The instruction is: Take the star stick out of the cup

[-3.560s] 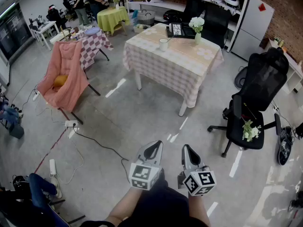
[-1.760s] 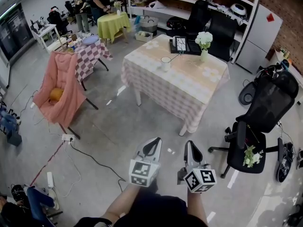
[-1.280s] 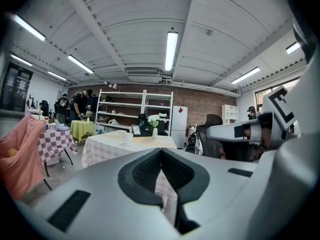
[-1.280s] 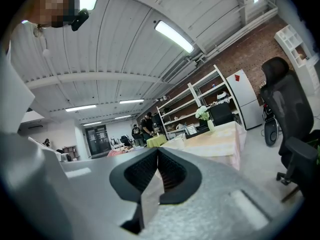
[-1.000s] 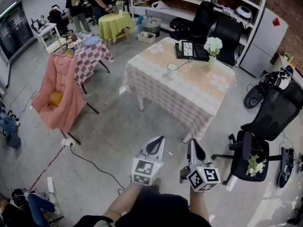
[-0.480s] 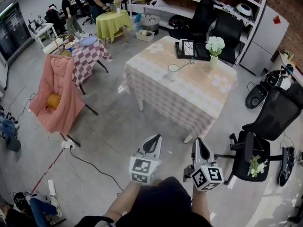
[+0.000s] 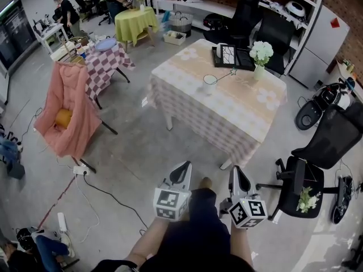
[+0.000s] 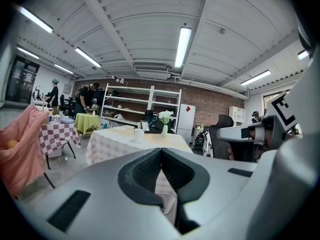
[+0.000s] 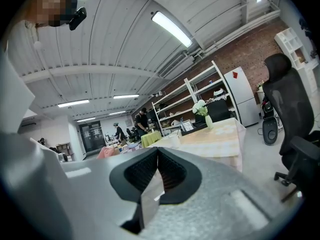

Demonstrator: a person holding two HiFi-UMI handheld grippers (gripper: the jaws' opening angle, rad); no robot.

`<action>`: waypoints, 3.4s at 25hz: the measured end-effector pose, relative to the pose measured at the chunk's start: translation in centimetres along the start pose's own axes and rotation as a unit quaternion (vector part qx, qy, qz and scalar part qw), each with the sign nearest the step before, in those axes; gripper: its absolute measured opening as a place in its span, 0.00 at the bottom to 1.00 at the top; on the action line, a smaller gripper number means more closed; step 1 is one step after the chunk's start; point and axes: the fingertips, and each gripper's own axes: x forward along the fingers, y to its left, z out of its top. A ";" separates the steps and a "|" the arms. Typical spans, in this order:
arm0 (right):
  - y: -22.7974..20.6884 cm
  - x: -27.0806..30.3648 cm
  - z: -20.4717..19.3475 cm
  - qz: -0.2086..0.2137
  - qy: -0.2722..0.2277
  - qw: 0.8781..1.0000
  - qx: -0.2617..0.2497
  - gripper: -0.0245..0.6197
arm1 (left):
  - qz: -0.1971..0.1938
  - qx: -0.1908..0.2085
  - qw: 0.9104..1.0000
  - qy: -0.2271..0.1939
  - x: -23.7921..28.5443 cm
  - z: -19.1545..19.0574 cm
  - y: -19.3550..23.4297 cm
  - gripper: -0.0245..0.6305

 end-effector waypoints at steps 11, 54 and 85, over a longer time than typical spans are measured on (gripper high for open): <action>-1.3 3.8 0.6 0.012 0.008 1.000 0.007 0.04 | 0.017 0.001 1.000 -0.002 2.8 1.1 1.5 0.05; -12.4 21.2 6.2 0.028 0.025 0.998 0.054 0.04 | 0.009 0.003 1.000 0.014 23.1 5.7 3.2 0.05; -14.4 29.1 5.1 0.064 0.057 0.995 0.055 0.04 | 0.053 -0.023 0.998 0.016 28.5 5.2 7.3 0.05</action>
